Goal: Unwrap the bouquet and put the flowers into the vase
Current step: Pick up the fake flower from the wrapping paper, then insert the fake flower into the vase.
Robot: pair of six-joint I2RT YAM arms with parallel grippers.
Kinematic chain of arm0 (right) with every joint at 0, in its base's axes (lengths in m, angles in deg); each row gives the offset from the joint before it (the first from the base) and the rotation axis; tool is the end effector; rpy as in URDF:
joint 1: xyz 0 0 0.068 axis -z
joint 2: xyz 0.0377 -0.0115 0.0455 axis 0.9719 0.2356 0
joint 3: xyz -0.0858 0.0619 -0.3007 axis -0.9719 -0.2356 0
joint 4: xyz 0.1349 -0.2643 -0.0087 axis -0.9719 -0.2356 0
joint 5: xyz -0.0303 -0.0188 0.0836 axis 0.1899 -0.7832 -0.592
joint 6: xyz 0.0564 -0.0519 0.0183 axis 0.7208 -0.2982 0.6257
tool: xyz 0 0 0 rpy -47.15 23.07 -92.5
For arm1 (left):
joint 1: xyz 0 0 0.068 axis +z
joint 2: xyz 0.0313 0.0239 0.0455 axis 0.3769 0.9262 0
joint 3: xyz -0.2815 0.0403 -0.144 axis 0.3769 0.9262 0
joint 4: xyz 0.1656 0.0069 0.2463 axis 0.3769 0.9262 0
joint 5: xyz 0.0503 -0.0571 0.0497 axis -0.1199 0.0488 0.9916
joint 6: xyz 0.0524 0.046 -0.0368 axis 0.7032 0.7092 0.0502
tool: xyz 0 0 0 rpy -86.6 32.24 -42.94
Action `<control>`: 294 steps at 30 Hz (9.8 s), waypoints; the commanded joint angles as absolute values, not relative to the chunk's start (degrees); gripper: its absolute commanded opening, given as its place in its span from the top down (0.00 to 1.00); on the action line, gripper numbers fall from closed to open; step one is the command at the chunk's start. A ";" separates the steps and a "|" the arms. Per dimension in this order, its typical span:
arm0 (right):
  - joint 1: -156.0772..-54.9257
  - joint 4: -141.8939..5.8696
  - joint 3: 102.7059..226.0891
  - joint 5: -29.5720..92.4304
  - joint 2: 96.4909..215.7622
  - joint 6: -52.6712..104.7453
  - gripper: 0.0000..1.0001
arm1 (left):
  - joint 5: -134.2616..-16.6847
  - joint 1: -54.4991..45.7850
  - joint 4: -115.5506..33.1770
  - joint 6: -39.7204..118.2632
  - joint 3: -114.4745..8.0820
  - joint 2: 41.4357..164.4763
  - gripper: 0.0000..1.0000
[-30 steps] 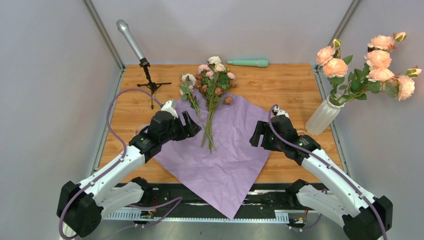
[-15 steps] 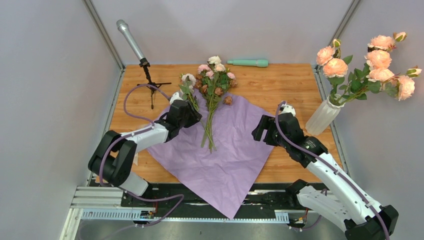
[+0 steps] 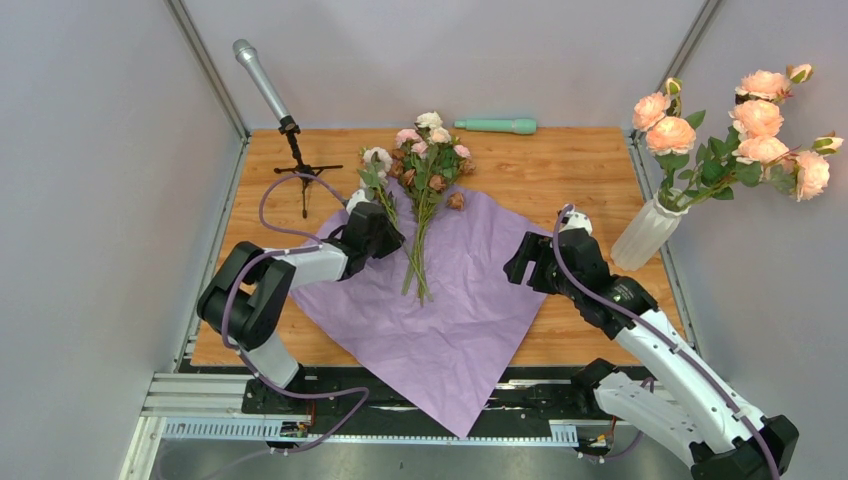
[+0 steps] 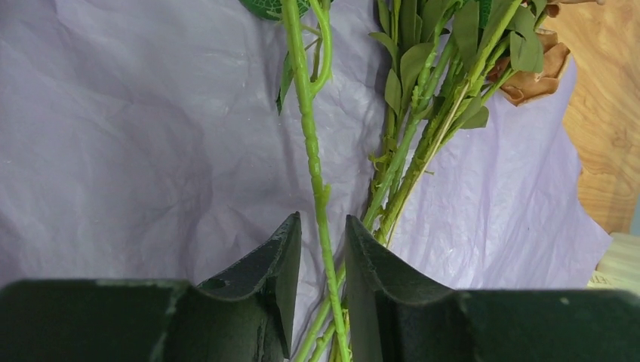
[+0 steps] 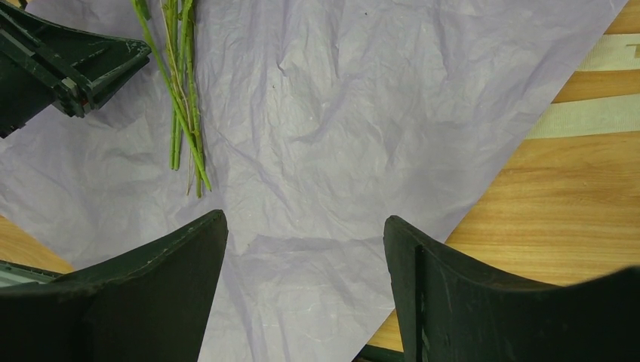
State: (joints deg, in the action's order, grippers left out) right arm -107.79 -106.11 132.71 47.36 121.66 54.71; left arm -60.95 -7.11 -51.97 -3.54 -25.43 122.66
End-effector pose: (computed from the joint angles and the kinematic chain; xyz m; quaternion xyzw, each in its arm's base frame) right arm 0.1731 0.0944 0.2935 0.0621 0.9073 0.1715 0.3790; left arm 0.3391 -0.1814 0.1563 -0.2186 0.8700 -0.2562 0.3600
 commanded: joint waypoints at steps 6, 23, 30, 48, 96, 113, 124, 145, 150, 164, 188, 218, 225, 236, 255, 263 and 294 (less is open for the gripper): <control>-107.71 -103.97 132.02 46.98 120.13 55.52 0.24 | -63.30 -6.93 -58.41 -5.99 -26.45 126.09 0.69; -107.64 -103.98 131.17 46.96 120.22 56.04 0.25 | -66.54 -6.98 -65.95 -11.66 -22.87 128.65 0.79; -107.71 -104.07 131.03 46.84 119.90 56.22 0.25 | -65.52 -6.95 -65.37 -10.97 -22.78 128.53 0.88; -107.66 -100.49 130.07 43.78 118.93 54.98 0.17 | -63.93 -6.99 -73.28 -1.47 -12.12 107.14 1.00; -107.03 -55.45 139.91 4.53 130.68 59.77 0.47 | -101.00 -24.09 -68.72 11.57 -12.54 81.42 1.00; -107.18 -80.01 148.82 17.00 124.57 37.52 1.00 | -94.06 -23.48 -45.34 25.48 -21.70 82.25 0.28; -107.07 -100.07 165.62 68.41 125.38 15.42 1.00 | -89.62 7.42 -19.74 37.91 -33.88 78.83 0.01; -83.35 -97.87 196.08 79.48 141.21 6.43 1.00 | -59.94 12.47 -14.46 47.24 -33.07 75.59 0.00; -80.80 -97.83 196.84 80.05 140.64 5.43 1.00 | -59.58 12.47 -14.30 47.41 -32.80 75.67 0.00; -66.53 -94.77 189.34 64.09 139.80 10.78 1.00 | -59.09 12.20 -13.91 47.34 -32.20 75.75 0.00; -65.28 -81.17 178.10 57.18 134.64 10.72 1.00 | -58.58 11.95 -13.68 47.60 -32.27 76.33 0.00; -61.20 -72.91 152.68 63.46 131.08 15.74 1.00 | -59.32 11.34 -14.00 47.54 -31.94 77.00 0.00; -60.31 -71.63 148.23 64.16 132.04 16.50 1.00 | -59.47 11.33 -14.33 47.38 -31.59 77.20 0.00; -59.95 -70.45 143.08 64.68 132.70 17.51 1.00 | -59.87 11.33 -14.78 47.00 -31.15 77.45 0.00; -59.99 -70.04 139.18 65.80 132.55 18.87 0.75 | -60.53 11.33 -15.00 46.63 -31.04 78.22 0.00; -60.00 -70.76 139.74 66.03 132.25 18.87 0.58 | -60.77 11.33 -15.11 46.56 -31.04 78.26 0.00; -60.07 -77.69 139.95 63.23 118.62 25.18 0.12 | -60.88 9.03 -14.92 46.54 -31.04 77.06 0.00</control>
